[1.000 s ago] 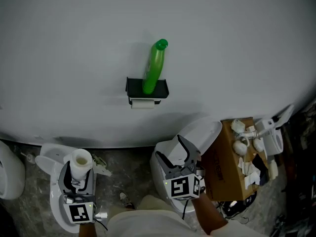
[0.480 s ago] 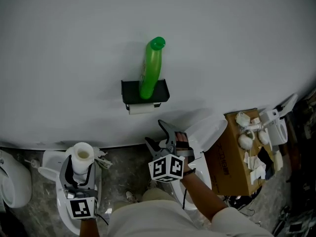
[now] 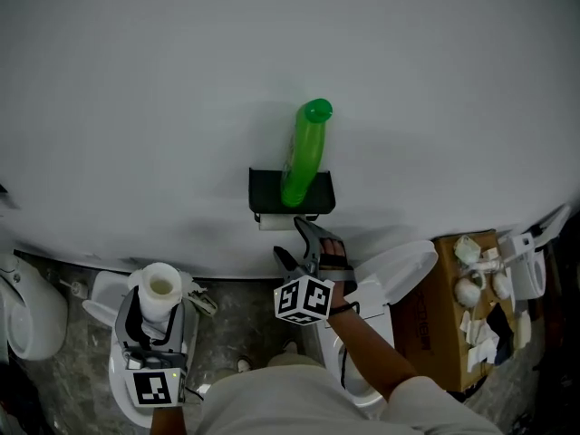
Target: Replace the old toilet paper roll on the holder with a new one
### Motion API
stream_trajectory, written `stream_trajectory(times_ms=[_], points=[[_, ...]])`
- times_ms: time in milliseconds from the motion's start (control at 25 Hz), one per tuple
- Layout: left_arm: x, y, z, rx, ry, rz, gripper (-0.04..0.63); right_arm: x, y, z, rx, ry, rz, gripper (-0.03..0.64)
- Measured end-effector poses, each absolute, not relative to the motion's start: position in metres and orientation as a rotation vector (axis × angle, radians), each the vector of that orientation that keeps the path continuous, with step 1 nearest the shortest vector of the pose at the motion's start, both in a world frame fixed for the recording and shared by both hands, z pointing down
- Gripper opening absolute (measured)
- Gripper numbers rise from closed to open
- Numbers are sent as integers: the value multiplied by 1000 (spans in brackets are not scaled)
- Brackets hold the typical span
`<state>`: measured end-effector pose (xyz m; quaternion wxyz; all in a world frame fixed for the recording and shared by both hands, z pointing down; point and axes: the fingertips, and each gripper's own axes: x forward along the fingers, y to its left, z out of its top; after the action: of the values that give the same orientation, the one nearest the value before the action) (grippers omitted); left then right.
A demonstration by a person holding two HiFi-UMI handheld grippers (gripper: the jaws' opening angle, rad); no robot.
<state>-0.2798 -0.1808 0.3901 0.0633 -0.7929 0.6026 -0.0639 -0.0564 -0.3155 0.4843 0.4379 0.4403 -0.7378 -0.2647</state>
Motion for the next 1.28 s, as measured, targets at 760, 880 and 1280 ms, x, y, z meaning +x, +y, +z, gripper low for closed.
stream_trajectory(times_ms=[760, 880, 1280], points=[[-289, -161, 399, -2281, 1942, -315, 305, -64, -344, 495, 1021, -1817, -751, 313], [-284, -160, 392, -2266, 1959, -280, 305, -64, -344, 496, 1012, -1820, -768, 293], [-275, -154, 390, -2242, 1978, -275, 305, -61, -347, 493, 983, -1816, -798, 201]])
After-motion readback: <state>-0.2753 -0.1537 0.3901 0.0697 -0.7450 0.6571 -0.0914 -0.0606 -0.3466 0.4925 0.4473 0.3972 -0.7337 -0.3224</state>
